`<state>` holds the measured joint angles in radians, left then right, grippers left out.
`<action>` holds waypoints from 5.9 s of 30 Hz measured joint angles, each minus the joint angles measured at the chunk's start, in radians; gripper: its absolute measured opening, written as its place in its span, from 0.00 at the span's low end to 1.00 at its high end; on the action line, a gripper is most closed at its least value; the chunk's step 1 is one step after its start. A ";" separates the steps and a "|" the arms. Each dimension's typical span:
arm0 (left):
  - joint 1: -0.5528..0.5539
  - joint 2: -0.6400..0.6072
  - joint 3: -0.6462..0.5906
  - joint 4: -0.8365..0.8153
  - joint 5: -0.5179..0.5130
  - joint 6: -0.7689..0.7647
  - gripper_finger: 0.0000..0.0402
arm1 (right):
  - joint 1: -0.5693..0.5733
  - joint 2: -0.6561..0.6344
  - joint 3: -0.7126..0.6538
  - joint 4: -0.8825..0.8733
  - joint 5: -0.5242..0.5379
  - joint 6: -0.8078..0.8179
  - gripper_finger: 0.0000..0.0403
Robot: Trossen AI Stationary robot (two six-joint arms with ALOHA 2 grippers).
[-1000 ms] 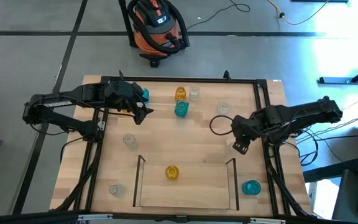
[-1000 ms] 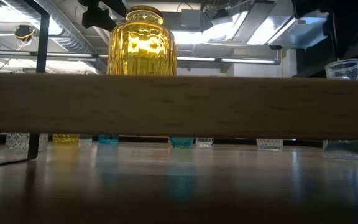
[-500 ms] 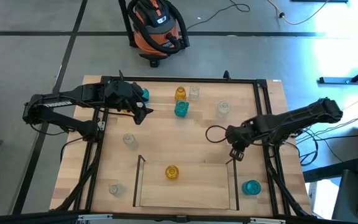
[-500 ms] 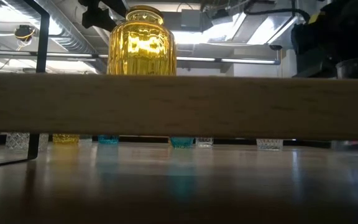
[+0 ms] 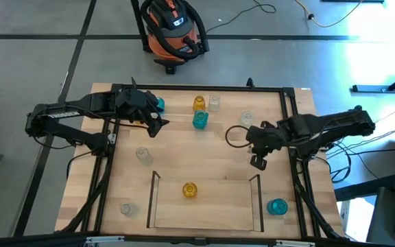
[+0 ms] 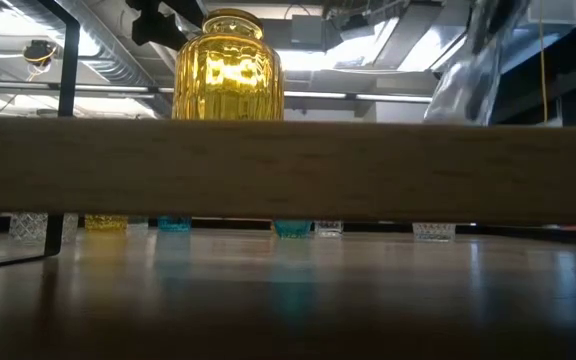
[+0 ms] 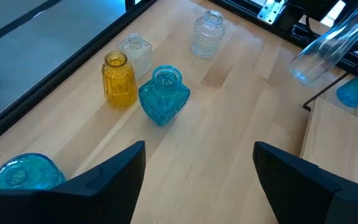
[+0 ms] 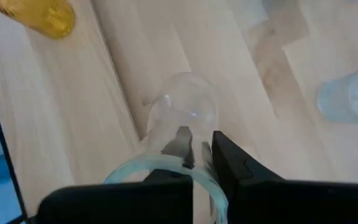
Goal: Sort vases onto shelf
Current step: Put the transparent vase on the shelf, then put the blue vase on the shelf
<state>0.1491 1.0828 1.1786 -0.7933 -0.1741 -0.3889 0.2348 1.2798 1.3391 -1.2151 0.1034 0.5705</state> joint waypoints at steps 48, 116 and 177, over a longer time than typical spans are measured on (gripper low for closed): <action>0.000 0.000 0.000 0.002 0.000 0.000 0.72 | 0.243 0.552 0.344 -0.143 -0.209 0.210 0.15; -0.002 0.008 0.000 0.089 -0.053 -0.125 0.72 | 0.884 0.187 0.025 -0.083 0.179 0.992 0.44; -0.002 0.006 0.001 0.100 -0.053 -0.128 0.72 | 0.780 0.145 -0.127 0.022 -0.131 0.806 0.16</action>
<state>0.1471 1.0893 1.1793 -0.6932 -0.2268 -0.5167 1.0146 1.4252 1.2124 -1.1933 -0.0272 1.3762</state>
